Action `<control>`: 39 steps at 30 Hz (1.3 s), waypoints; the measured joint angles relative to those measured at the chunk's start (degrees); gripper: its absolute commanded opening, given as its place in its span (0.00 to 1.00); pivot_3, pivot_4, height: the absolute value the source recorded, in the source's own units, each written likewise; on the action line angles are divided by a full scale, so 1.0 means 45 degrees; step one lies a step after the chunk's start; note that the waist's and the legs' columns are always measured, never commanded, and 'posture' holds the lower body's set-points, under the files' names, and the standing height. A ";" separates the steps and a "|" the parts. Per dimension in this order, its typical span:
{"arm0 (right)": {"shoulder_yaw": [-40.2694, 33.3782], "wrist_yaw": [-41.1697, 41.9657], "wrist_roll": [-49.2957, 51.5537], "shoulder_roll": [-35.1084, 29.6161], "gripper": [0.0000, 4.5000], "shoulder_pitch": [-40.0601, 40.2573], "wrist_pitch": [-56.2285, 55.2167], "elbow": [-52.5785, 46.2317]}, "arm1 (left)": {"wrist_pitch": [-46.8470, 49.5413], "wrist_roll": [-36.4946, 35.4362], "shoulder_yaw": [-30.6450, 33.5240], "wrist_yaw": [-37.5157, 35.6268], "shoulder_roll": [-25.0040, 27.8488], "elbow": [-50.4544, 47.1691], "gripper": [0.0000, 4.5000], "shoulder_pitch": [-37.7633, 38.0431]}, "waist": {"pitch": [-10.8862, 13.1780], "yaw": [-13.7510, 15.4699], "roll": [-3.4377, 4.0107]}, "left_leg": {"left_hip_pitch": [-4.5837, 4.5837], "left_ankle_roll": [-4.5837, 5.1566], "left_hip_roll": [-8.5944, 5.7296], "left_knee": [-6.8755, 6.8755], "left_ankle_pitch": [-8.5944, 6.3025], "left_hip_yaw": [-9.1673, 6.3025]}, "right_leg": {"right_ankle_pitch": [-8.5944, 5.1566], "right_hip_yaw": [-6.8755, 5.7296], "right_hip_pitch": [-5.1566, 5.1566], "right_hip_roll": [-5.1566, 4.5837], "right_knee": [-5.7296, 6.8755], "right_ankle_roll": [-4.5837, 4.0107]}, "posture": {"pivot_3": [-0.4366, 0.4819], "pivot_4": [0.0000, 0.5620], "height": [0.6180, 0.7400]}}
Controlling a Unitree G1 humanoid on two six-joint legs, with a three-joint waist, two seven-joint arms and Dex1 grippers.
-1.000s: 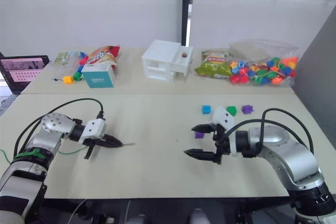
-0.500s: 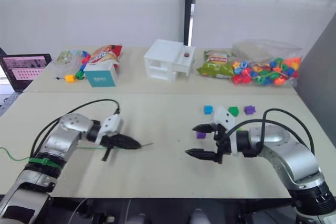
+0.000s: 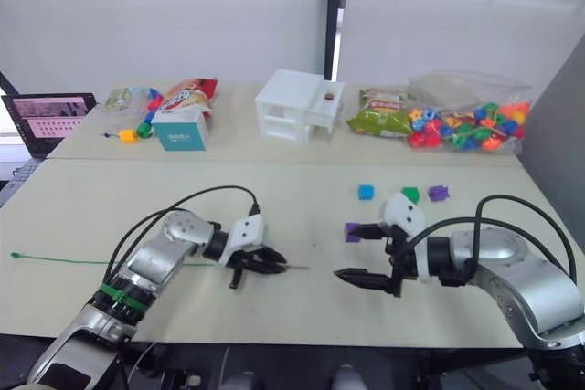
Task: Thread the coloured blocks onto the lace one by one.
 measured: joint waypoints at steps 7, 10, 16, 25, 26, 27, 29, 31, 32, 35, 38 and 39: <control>-0.0233 -0.0240 0.0042 -0.0030 1.00 0.0192 0.0211 -0.0267 | -0.1656 -0.0062 0.0189 0.0409 0.0071 -0.0018 0.49 0.0754 | 0.0000 -0.0047 0.0000 | 0.0002 0.0000 0.0002 -0.0003 0.0000 -0.0002 | 0.0000 0.0000 -0.0001 0.0001 -0.0001 0.0000 | 0.48 0.27 1.00; -0.0238 -0.0259 0.0058 -0.0030 1.00 0.0198 0.0211 -0.0280 | -0.1999 -0.0207 0.0339 0.0428 0.0029 0.0152 0.49 0.0956 | 0.0000 -0.0055 0.0000 | 0.0003 0.0000 0.0003 -0.0004 0.0000 -0.0002 | 0.0000 0.0000 -0.0001 0.0002 -0.0002 0.0000 | 0.48 0.27 1.00; -0.0237 -0.0289 0.0074 -0.0027 1.00 0.0180 0.0209 -0.0273 | -0.2461 -0.0300 0.0394 0.0374 -0.0185 0.0721 0.49 0.0878 | -0.0001 -0.0018 0.0001 | 0.0007 0.0000 0.0002 -0.0003 0.0000 -0.0001 | 0.0000 0.0000 0.0010 0.0001 -0.0006 0.0000 | 0.48 0.27 1.00; -0.0211 -0.0392 -0.0010 -0.0024 1.00 0.0032 0.0204 -0.0243 | -0.2438 -0.0193 0.0455 0.0703 -0.0428 0.0928 0.00 0.0753 | -0.0001 0.0020 0.0001 | 0.0006 0.0002 0.0001 -0.0006 -0.0001 -0.0002 | 0.0000 0.0000 0.0009 0.0002 -0.0015 0.0000 | 0.48 0.27 1.00; -0.0198 -0.0405 -0.0010 -0.0023 1.00 0.0005 0.0204 -0.0241 | -0.2437 -0.0166 0.0443 0.0690 -0.0408 0.0928 0.00 0.0711 | -0.0001 0.0012 0.0001 | 0.0007 0.0001 0.0001 -0.0007 -0.0001 -0.0001 | 0.0000 0.0000 0.0009 0.0002 -0.0016 0.0000 | 0.48 0.27 1.00; -0.0184 -0.0418 -0.0010 -0.0020 1.00 -0.0034 0.0204 -0.0241 | -0.2425 -0.0158 0.0438 0.0687 -0.0405 0.0928 0.00 0.0700 | -0.0001 0.0007 0.0001 | 0.0007 0.0002 0.0001 -0.0007 -0.0001 -0.0002 | 0.0000 0.0000 0.0010 0.0002 -0.0016 0.0001 | 0.48 0.27 1.00; -0.0184 -0.0445 -0.0010 -0.0015 1.00 -0.0054 0.0204 -0.0242 | -0.2373 -0.0166 0.0449 0.0690 -0.0412 0.0910 0.00 0.0700 | -0.0001 0.0010 0.0000 | 0.0007 0.0001 0.0001 -0.0007 -0.0001 -0.0003 | 0.0000 0.0000 0.0010 0.0002 -0.0016 0.0001 | 0.48 0.27 1.00; -0.0182 -0.0479 -0.0009 0.0001 1.00 -0.0053 0.0204 -0.0242 | -0.2180 -0.0225 0.0494 0.0689 -0.0442 0.0874 0.00 0.0700 | -0.0001 0.0008 0.0001 | 0.0006 0.0001 0.0001 -0.0006 -0.0001 -0.0003 | 0.0000 0.0000 0.0010 0.0002 -0.0016 0.0001 | 0.48 0.27 1.00; -0.0182 -0.0489 -0.0006 0.0006 1.00 -0.0053 0.0204 -0.0242 | -0.2060 -0.0325 0.0539 0.0689 -0.0465 0.0871 0.00 0.0701 | -0.0001 0.0007 0.0000 | 0.0005 0.0001 0.0001 -0.0006 -0.0001 -0.0003 | 0.0000 -0.0001 0.0008 0.0002 -0.0016 0.0001 | 0.48 0.27 1.00; -0.0187 -0.0509 0.0021 0.0017 1.00 -0.0036 0.0210 -0.0243 | -0.1608 -0.0564 0.0583 0.0682 -0.0475 0.0735 0.00 0.0702 | 0.0000 0.0005 -0.0001 | 0.0001 0.0001 0.0001 -0.0006 -0.0001 -0.0003 | 0.0000 0.0000 0.0004 0.0002 -0.0016 0.0001 | 0.48 0.27 1.00; -0.0572 -0.0548 0.0405 0.0017 1.00 0.0386 0.0289 -0.0291 | -0.1041 -0.0751 0.0601 0.0663 -0.0469 0.0258 0.00 0.0685 | 0.0002 0.0029 -0.0003 | -0.0007 0.0001 0.0001 -0.0006 -0.0001 -0.0007 | 0.0000 -0.0001 -0.0001 0.0002 -0.0016 0.0001 | 0.48 0.27 1.00; -0.0994 -0.0577 0.0554 0.0016 1.00 0.0798 0.0378 -0.0356 | -0.0742 -0.0947 0.0652 0.0645 -0.0443 -0.0025 0.00 0.0658 | 0.0002 0.0064 -0.0004 | -0.0012 0.0003 0.0002 -0.0007 -0.0002 -0.0007 | 0.0000 -0.0002 -0.0003 0.0001 -0.0018 0.0001 | 0.48 0.27 1.00</control>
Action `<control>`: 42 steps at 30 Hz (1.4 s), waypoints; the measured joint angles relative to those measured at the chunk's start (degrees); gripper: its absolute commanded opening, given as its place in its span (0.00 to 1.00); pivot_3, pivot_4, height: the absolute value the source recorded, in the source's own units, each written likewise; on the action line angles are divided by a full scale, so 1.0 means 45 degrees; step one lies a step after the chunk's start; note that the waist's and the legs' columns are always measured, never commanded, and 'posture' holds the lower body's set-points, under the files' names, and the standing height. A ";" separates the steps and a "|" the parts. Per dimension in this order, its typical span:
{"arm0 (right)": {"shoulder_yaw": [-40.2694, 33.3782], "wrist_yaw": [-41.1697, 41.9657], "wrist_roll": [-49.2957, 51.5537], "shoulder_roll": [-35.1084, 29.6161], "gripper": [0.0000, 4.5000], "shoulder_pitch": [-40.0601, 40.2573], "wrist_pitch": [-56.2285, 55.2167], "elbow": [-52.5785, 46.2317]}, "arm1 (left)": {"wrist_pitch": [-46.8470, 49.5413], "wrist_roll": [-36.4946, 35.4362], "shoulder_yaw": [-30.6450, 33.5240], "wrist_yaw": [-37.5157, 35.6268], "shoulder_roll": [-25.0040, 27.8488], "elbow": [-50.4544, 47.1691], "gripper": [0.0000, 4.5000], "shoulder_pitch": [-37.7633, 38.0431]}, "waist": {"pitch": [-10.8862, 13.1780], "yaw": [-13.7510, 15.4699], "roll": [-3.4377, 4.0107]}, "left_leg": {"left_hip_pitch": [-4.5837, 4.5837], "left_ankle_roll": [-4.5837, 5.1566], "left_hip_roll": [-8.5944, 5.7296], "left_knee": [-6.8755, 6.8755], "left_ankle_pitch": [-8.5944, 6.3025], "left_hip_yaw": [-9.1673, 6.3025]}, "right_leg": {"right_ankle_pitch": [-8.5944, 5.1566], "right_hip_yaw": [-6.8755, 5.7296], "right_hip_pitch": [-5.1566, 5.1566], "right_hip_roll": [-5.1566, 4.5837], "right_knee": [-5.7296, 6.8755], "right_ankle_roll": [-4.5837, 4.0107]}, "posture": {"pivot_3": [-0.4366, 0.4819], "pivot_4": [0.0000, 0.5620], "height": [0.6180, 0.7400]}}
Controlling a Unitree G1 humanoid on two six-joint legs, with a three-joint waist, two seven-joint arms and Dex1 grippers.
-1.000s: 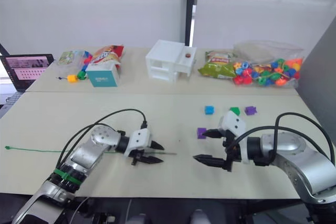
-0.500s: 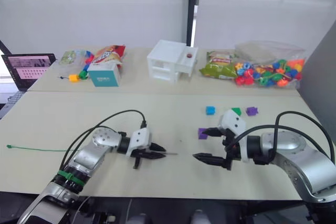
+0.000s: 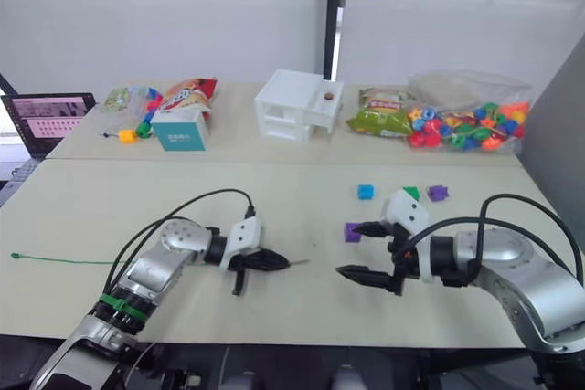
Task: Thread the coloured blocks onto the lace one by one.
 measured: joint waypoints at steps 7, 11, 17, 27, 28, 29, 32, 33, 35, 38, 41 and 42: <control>-0.2679 -0.1428 0.0945 0.1169 1.00 0.1812 0.0092 -0.0318 | 0.1139 -0.0342 0.0359 0.0135 0.0052 -0.1108 0.00 -0.0548 | 0.0001 -0.0005 -0.0001 | 0.0009 0.0001 0.0000 -0.0004 -0.0001 0.0001 | 0.0000 0.0002 0.0006 0.0003 0.0000 0.0001 | 0.48 0.27 1.00; -0.4412 -0.2624 0.1034 0.2853 1.00 0.3246 -0.0418 -0.0267 | 0.1660 -0.0406 0.0353 0.0387 -0.0083 -0.1408 0.00 -0.0555 | 0.0001 0.0007 -0.0001 | 0.0006 0.0001 -0.0001 -0.0008 0.0000 0.0009 | 0.0000 0.0011 0.0002 0.0001 -0.0002 0.0001 | 0.48 0.27 1.00; -0.5897 -0.3216 -0.0123 0.4699 1.00 0.5708 -0.2868 0.0271 | 0.2229 -0.0670 0.0350 0.0493 -0.0190 -0.1636 0.00 -0.0570 | -0.0001 0.0011 0.0002 | 0.0019 0.0000 0.0001 -0.0008 0.0000 0.0024 | 0.0000 0.0021 0.0006 0.0004 0.0000 0.0001 | 0.48 0.27 1.00; -0.5603 -0.5182 -0.1936 0.5943 1.00 0.4780 -0.5333 0.2102 | 0.2425 -0.0800 0.0043 0.0104 -0.0174 -0.2361 0.00 -0.0451 | -0.0007 -0.0252 0.0029 | 0.0040 -0.0005 0.0010 -0.0018 0.0003 0.0040 | -0.0001 0.0051 0.0006 0.0020 0.0018 0.0000 | 0.48 0.27 1.00; -0.5556 -0.5323 -0.2174 0.5742 1.00 0.4509 -0.5474 0.2314 | 0.2481 -0.0862 0.0030 0.0086 -0.0151 -0.2485 0.00 -0.0402 | -0.0009 -0.0235 0.0036 | 0.0040 -0.0005 0.0009 -0.0020 0.0003 0.0040 | -0.0001 0.0051 0.0006 0.0020 0.0019 0.0000 | 0.48 0.27 1.00; -0.5288 -0.5550 -0.2641 0.5318 1.00 0.3880 -0.5556 0.2892 | 0.2561 -0.0944 0.0069 0.0115 0.0009 -0.2704 0.00 -0.0199 | -0.0010 -0.0267 0.0036 | 0.0045 -0.0005 0.0009 -0.0020 0.0003 0.0045 | -0.0001 0.0053 0.0007 0.0019 0.0018 0.0000 | 0.48 0.27 1.00; -0.4647 -0.6280 -0.3609 0.4330 1.00 0.2184 -0.5087 0.4613 | 0.2863 -0.1072 0.0114 0.0214 0.0256 -0.3065 0.00 0.0147 | -0.0009 -0.0283 0.0037 | 0.0043 -0.0005 0.0008 -0.0020 0.0003 0.0051 | 0.0000 0.0059 0.0004 0.0018 0.0016 0.0000 | 0.48 0.27 1.00; -0.4466 -0.6485 -0.3825 0.4129 1.00 0.1638 -0.4943 0.5185 | 0.2985 -0.1127 0.0126 0.0267 0.0333 -0.3233 0.00 0.0231 | -0.0008 -0.0275 0.0040 | 0.0042 -0.0005 0.0008 -0.0022 0.0003 0.0049 | 0.0000 0.0059 0.0000 0.0020 0.0018 -0.0001 | 0.48 0.27 1.00; -0.3887 -0.6375 -0.4093 0.3817 1.00 0.0541 -0.4910 0.6328 | 0.3092 -0.1191 0.0209 0.0379 0.0515 -0.3588 0.00 0.0427 | -0.0008 -0.0252 0.0042 | 0.0040 -0.0004 0.0009 -0.0028 0.0003 0.0047 | -0.0001 0.0057 0.0003 0.0020 0.0013 -0.0001 | 0.48 0.27 1.00; -0.3005 -0.5657 -0.4317 0.3231 1.00 -0.1634 -0.4954 0.8828 | 0.3307 -0.1211 0.0322 0.0614 0.0739 -0.4189 0.00 0.0667 | -0.0003 -0.0287 0.0048 | 0.0036 -0.0004 0.0006 -0.0025 0.0003 0.0059 | 0.0000 0.0064 0.0006 0.0013 -0.0006 0.0000 | 0.48 0.27 1.00; -0.2276 -0.4989 -0.4746 0.2684 1.00 -0.3619 -0.5228 1.1310 | 0.3594 -0.1222 0.0406 0.0939 0.0854 -0.4713 0.00 0.0955 | 0.0000 -0.0292 0.0058 | 0.0033 -0.0001 0.0007 -0.0033 0.0001 0.0058 | 0.0000 0.0064 -0.0001 0.0014 -0.0004 -0.0001 | 0.48 0.27 1.00; -0.2070 -0.4857 -0.4953 0.2557 1.00 -0.4049 -0.5435 1.1977 | 0.3670 -0.1225 0.0416 0.1031 0.0873 -0.4834 0.00 0.1031 | 0.0000 -0.0263 0.0058 | 0.0027 -0.0001 0.0007 -0.0037 0.0001 0.0055 | 0.0000 0.0061 -0.0003 0.0013 -0.0008 0.0000 | 0.48 0.27 1.00</control>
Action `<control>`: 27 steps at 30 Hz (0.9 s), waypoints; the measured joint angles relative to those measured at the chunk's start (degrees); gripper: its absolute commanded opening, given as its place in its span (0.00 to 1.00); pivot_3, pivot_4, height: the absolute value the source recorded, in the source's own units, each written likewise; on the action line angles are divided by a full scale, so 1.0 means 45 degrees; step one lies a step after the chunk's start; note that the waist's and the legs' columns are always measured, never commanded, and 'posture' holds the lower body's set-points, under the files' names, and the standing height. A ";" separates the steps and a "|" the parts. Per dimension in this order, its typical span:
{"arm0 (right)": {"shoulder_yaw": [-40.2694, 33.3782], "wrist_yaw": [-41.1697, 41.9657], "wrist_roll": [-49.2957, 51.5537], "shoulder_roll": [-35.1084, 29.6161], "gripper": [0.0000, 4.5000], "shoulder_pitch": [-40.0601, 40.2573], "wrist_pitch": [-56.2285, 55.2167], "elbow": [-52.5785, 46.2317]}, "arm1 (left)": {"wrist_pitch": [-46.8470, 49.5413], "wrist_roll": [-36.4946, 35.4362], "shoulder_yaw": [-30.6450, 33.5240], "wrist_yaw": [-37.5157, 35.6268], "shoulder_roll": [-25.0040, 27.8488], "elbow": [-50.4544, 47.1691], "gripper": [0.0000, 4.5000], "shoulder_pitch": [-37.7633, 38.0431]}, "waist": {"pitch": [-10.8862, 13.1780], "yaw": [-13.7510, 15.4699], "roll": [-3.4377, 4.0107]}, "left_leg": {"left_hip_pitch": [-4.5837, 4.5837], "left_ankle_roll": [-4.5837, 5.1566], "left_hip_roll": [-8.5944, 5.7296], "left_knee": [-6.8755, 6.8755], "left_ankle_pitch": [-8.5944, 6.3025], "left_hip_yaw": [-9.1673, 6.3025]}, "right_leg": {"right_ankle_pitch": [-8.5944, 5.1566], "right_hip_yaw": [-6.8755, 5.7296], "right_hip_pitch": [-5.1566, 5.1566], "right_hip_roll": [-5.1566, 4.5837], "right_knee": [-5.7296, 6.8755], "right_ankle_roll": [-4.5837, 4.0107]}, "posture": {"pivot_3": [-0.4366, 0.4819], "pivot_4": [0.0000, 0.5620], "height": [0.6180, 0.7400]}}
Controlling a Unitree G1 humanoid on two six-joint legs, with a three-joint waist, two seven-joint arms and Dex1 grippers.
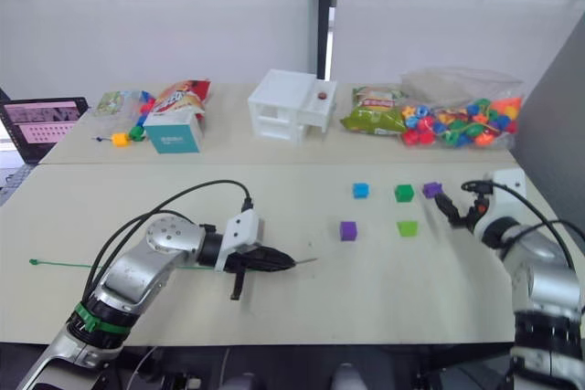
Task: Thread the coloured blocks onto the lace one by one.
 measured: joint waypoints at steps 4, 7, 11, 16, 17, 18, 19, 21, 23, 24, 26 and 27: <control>0.0556 0.0460 -0.0596 -0.0064 1.00 -0.1266 -0.0876 0.2567 | 0.0366 -0.0173 0.0032 0.0229 0.0212 -0.0483 0.00 0.0250 | 0.0000 0.0028 -0.0001 | -0.0013 0.0002 -0.0001 0.0002 -0.0002 0.0007 | 0.0001 -0.0001 -0.0006 -0.0011 -0.0015 0.0002 | 0.48 0.27 1.00; 0.0846 0.0674 -0.0850 -0.0063 1.00 -0.1920 -0.1380 0.3804 | 0.0503 -0.0284 0.0027 0.0376 0.0235 -0.0699 0.00 0.0294 | 0.0000 -0.0006 0.0000 | -0.0014 0.0001 -0.0002 0.0002 -0.0001 0.0011 | 0.0002 0.0000 -0.0011 -0.0013 -0.0012 0.0003 | 0.48 0.27 1.00; 0.0964 0.0876 -0.1138 -0.0063 1.00 -0.2615 -0.1964 0.4867 | 0.0568 -0.0454 0.0026 0.0523 0.0250 -0.0902 0.00 0.0296 | 0.0001 -0.0088 -0.0001 | -0.0013 0.0001 -0.0001 0.0002 -0.0001 0.0009 | 0.0002 0.0000 -0.0010 -0.0012 -0.0009 0.0003 | 0.48 0.27 1.00; 0.1368 0.0913 -0.1616 -0.0025 1.00 -0.3383 -0.2678 0.6228 | 0.0725 -0.0465 0.0023 0.0678 0.0324 -0.0963 0.00 0.0296 | 0.0000 -0.0243 0.0000 | -0.0011 0.0001 -0.0001 -0.0001 -0.0001 0.0008 | 0.0002 0.0000 -0.0011 -0.0012 -0.0009 0.0003 | 0.48 0.27 1.00; 0.1396 0.0866 -0.1684 -0.0006 1.00 -0.3496 -0.2804 0.6453 | 0.0726 -0.0465 0.0023 0.0691 0.0325 -0.0964 0.00 0.0296 | 0.0000 -0.0257 0.0000 | -0.0011 0.0000 -0.0001 -0.0002 -0.0001 0.0008 | 0.0002 0.0000 -0.0011 -0.0011 -0.0008 0.0002 | 0.48 0.27 1.00; 0.1418 0.0776 -0.1769 0.0035 1.00 -0.3668 -0.2982 0.6814 | 0.0729 -0.0465 0.0021 0.0705 0.0339 -0.0966 0.00 0.0295 | 0.0000 -0.0274 0.0000 | -0.0011 0.0000 -0.0001 -0.0003 -0.0001 0.0008 | 0.0002 0.0001 -0.0012 -0.0011 -0.0008 0.0003 | 0.48 0.27 1.00; 0.1440 0.0738 -0.1832 0.0057 1.00 -0.3770 -0.3132 0.7047 | 0.0729 -0.0466 0.0020 0.0715 0.0344 -0.0966 0.00 0.0296 | 0.0000 -0.0283 0.0000 | -0.0011 0.0000 -0.0001 -0.0003 0.0000 0.0008 | 0.0002 0.0001 -0.0012 -0.0011 -0.0008 0.0003 | 0.48 0.27 1.00; 0.1487 0.0724 -0.1938 0.0110 1.00 -0.3882 -0.3363 0.7422 | 0.0729 -0.0466 0.0020 0.0750 0.0365 -0.0968 0.00 0.0296 | 0.0000 -0.0283 0.0000 | -0.0011 0.0000 -0.0001 -0.0004 -0.0001 0.0007 | 0.0002 0.0001 -0.0012 -0.0012 -0.0008 0.0003 | 0.48 0.27 1.00; 0.1564 0.0725 -0.2132 0.0261 1.00 -0.3975 -0.3601 0.7710 | 0.0729 -0.0465 0.0019 0.0857 0.0384 -0.0969 0.00 0.0296 | 0.0000 -0.0291 0.0000 | -0.0011 0.0000 -0.0001 -0.0004 0.0000 0.0008 | 0.0002 0.0002 -0.0012 -0.0012 -0.0008 0.0003 | 0.48 0.27 1.00; 0.1592 0.0708 -0.2156 0.0351 1.00 -0.4041 -0.3675 0.7844 | 0.0729 -0.0464 0.0019 0.0897 0.0385 -0.0969 0.00 0.0296 | 0.0000 -0.0294 0.0000 | -0.0011 0.0000 -0.0001 -0.0004 0.0000 0.0007 | 0.0002 0.0002 -0.0013 -0.0011 -0.0008 0.0003 | 0.48 0.27 1.00; 0.1626 0.0688 -0.2236 0.0488 1.00 -0.4175 -0.3791 0.8076 | 0.0729 -0.0465 0.0019 0.0970 0.0384 -0.0975 0.00 0.0297 | 0.0000 -0.0295 0.0000 | -0.0011 -0.0001 -0.0001 -0.0004 0.0000 0.0007 | 0.0002 0.0002 -0.0014 -0.0012 -0.0007 0.0003 | 0.48 0.27 1.00; 0.1632 0.0657 -0.2263 0.0524 1.00 -0.4226 -0.3897 0.8191 | 0.0729 -0.0464 0.0018 0.0989 0.0386 -0.0977 0.00 0.0297 | 0.0000 -0.0290 0.0000 | -0.0012 -0.0001 -0.0001 -0.0004 0.0000 0.0007 | 0.0002 0.0002 -0.0014 -0.0012 -0.0007 0.0003 | 0.48 0.27 1.00</control>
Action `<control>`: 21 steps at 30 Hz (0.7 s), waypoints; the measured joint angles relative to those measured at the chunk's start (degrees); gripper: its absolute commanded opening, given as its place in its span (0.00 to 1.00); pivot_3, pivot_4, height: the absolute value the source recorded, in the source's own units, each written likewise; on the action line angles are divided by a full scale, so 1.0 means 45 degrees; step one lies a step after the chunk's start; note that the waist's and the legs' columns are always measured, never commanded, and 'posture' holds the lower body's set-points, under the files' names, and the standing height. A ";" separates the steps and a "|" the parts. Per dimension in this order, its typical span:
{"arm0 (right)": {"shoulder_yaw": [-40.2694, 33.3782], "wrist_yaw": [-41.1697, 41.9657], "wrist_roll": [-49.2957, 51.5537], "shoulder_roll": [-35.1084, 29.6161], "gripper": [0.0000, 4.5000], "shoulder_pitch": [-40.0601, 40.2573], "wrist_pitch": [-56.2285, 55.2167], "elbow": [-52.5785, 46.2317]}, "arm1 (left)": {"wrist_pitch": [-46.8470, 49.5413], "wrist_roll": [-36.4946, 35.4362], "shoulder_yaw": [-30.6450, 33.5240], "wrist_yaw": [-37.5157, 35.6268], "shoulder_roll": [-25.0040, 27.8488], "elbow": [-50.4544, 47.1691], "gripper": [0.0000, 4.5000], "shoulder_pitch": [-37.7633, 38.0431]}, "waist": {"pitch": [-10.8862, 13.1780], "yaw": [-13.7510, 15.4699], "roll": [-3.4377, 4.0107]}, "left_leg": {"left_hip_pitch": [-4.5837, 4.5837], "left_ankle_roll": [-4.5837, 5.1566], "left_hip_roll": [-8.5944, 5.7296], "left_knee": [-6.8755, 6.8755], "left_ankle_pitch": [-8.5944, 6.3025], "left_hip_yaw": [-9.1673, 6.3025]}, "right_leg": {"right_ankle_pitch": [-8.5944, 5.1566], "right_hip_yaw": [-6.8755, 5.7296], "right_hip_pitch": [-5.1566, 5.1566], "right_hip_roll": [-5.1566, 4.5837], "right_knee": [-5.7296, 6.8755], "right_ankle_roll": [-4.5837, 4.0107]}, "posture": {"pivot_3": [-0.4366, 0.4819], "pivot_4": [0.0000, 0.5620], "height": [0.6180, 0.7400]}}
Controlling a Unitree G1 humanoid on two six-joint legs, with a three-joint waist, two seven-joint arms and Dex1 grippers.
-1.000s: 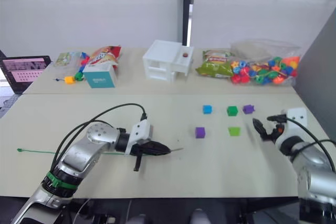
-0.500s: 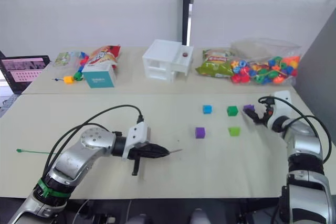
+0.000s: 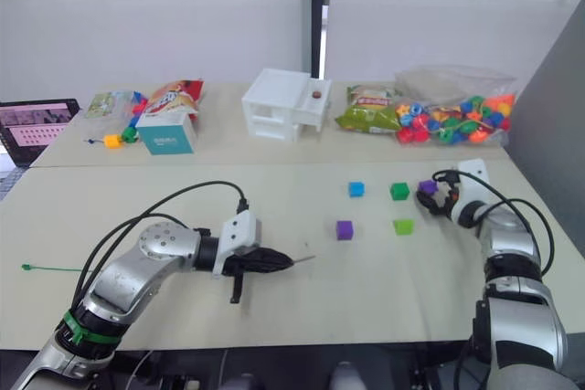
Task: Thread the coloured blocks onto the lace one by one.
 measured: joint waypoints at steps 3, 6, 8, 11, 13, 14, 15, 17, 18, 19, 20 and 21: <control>0.0033 -0.0200 -0.0120 0.0096 1.00 -0.0251 -0.0193 0.0336 | 0.0000 0.0000 -0.0002 0.0097 0.0004 -0.0006 0.00 0.0002 | 0.0000 0.0001 0.0000 | 0.0000 -0.0001 -0.0001 0.0000 0.0001 0.0000 | 0.0000 0.0000 0.0001 -0.0001 -0.0001 0.0000 | 0.48 0.27 1.00; 0.0039 -0.0355 -0.0198 0.0141 1.00 -0.0550 -0.0342 0.0725 | 0.0000 0.0001 -0.0004 0.0133 0.0006 -0.0005 0.00 0.0002 | 0.0000 -0.0008 0.0001 | 0.0000 -0.0001 -0.0001 -0.0001 0.0000 0.0000 | 0.0000 0.0000 0.0000 0.0000 0.0000 0.0000 | 0.48 0.27 1.00; 0.0051 -0.0530 -0.0382 0.0206 0.94 -0.0814 -0.0408 0.1080 | -0.0010 0.0004 -0.0005 0.0150 0.0029 -0.0005 0.00 0.0005 | 0.0000 -0.0019 0.0000 | 0.0000 -0.0001 0.0000 -0.0001 0.0001 0.0000 | 0.0000 0.0000 -0.0001 0.0000 -0.0001 0.0000 | 0.48 0.27 1.00; 0.0124 -0.0745 -0.0494 0.0490 0.74 -0.1197 -0.0531 0.1560 | -0.0016 0.0005 -0.0021 0.0184 0.0027 -0.0004 0.00 0.0005 | 0.0000 -0.0041 0.0000 | 0.0001 -0.0002 0.0000 -0.0005 0.0001 -0.0001 | 0.0000 0.0000 -0.0003 0.0001 0.0001 0.0000 | 0.48 0.27 1.00; 0.0140 -0.0799 -0.0518 0.0645 0.59 -0.1404 -0.0580 0.1849 | -0.0016 0.0005 -0.0044 0.0209 0.0026 -0.0005 0.00 0.0004 | 0.0000 -0.0062 0.0001 | 0.0001 -0.0002 0.0000 -0.0006 0.0001 -0.0001 | 0.0000 0.0001 -0.0004 0.0001 0.0001 0.0000 | 0.48 0.27 1.00; 0.0137 -0.0853 -0.0517 0.0684 0.51 -0.1492 -0.0593 0.1991 | -0.0015 0.0005 -0.0057 0.0220 0.0027 -0.0004 0.00 0.0003 | 0.0000 -0.0053 0.0001 | -0.0001 -0.0003 -0.0001 -0.0006 0.0002 -0.0001 | 0.0000 0.0000 -0.0004 0.0000 0.0000 0.0000 | 0.48 0.27 1.00; 0.0129 -0.0914 -0.0516 0.0685 0.43 -0.1535 -0.0632 0.2104 | -0.0014 0.0005 -0.0058 0.0226 0.0029 -0.0004 0.00 0.0003 | 0.0000 -0.0027 0.0001 | -0.0001 -0.0003 -0.0001 -0.0005 0.0002 -0.0002 | 0.0000 0.0000 -0.0003 -0.0001 0.0000 0.0000 | 0.48 0.27 1.00; 0.0056 -0.1013 -0.0480 0.0685 0.27 -0.1563 -0.0655 0.2228 | -0.0013 0.0005 -0.0059 0.0239 0.0034 -0.0004 0.00 0.0000 | 0.0000 -0.0010 0.0001 | -0.0002 -0.0003 -0.0002 -0.0004 0.0002 -0.0001 | 0.0001 0.0000 -0.0001 -0.0003 -0.0001 0.0000 | 0.48 0.27 1.00; 0.0012 -0.1033 -0.0469 0.0684 0.26 -0.1564 -0.0656 0.2247 | -0.0013 0.0005 -0.0060 0.0241 0.0033 -0.0004 0.00 -0.0003 | 0.0000 -0.0009 0.0001 | -0.0002 -0.0004 -0.0002 -0.0005 0.0002 -0.0001 | 0.0001 0.0000 -0.0001 -0.0003 -0.0002 0.0001 | 0.48 0.27 1.00; -0.0061 -0.1060 -0.0452 0.0684 0.26 -0.1565 -0.0656 0.2284 | -0.0011 0.0005 -0.0064 0.0246 0.0033 -0.0004 0.00 -0.0006 | 0.0000 -0.0010 0.0000 | -0.0002 -0.0003 -0.0002 -0.0005 0.0002 -0.0001 | 0.0001 0.0001 -0.0002 -0.0002 -0.0001 0.0001 | 0.48 0.27 1.00; -0.0130 -0.1073 -0.0435 0.0684 0.26 -0.1565 -0.0657 0.2305 | -0.0011 0.0005 -0.0069 0.0249 0.0033 -0.0004 0.00 -0.0011 | 0.0000 -0.0015 0.0001 | -0.0001 -0.0003 -0.0002 -0.0005 0.0002 -0.0001 | 0.0001 0.0000 -0.0002 -0.0002 0.0000 0.0000 | 0.48 0.27 1.00; -0.0192 -0.1084 -0.0426 0.0683 0.26 -0.1565 -0.0657 0.2316 | -0.0011 0.0005 -0.0074 0.0250 0.0033 -0.0004 0.00 -0.0018 | 0.0000 -0.0022 0.0001 | -0.0001 -0.0003 -0.0002 -0.0006 0.0002 -0.0002 | 0.0001 0.0000 -0.0002 -0.0002 0.0000 0.0000 | 0.48 0.27 1.00</control>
